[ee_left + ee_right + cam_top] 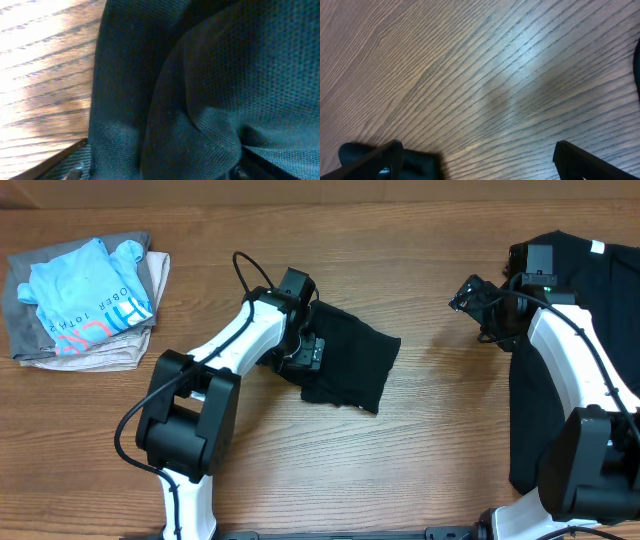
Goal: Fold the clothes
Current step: 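Close the left gripper firmly on the folded black bundle, then lift the black bundle and carry it left to the clothes stack, then lower the black bundle onto the top of the clothes stack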
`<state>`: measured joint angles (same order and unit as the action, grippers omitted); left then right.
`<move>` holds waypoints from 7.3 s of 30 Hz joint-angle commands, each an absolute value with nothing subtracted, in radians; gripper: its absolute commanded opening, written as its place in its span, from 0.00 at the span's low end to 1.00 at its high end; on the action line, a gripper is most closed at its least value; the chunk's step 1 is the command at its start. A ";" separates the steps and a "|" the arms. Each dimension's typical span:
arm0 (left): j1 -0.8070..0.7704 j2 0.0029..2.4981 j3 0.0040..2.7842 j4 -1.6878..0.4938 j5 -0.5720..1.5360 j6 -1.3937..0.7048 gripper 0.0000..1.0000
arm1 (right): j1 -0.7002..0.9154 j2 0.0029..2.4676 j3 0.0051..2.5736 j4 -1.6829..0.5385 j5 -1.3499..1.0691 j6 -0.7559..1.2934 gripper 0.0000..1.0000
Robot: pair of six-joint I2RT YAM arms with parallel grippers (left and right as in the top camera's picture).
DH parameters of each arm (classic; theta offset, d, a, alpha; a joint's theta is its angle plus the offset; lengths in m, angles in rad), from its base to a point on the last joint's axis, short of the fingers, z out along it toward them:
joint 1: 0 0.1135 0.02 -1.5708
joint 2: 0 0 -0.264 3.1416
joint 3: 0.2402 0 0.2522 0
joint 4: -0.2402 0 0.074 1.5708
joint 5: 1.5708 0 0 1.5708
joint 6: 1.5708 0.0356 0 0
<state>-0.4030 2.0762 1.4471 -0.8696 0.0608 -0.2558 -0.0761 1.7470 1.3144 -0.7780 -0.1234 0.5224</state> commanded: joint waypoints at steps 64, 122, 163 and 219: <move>-0.092 2.122 2.222 -1.204 0.043 -0.377 0.04 | -0.077 1.744 1.315 -0.772 -0.113 0.516 1.00; 0.484 2.295 2.413 -0.882 0.245 -0.652 0.04 | -0.077 1.744 1.315 -0.772 -0.113 0.516 1.00; 0.579 2.283 2.492 -1.436 0.368 -0.415 0.06 | -0.077 1.744 1.315 -0.772 -0.113 0.516 1.00; 0.560 2.256 2.227 -1.176 0.309 -0.284 0.04 | -0.077 1.744 1.315 -0.772 -0.113 0.516 1.00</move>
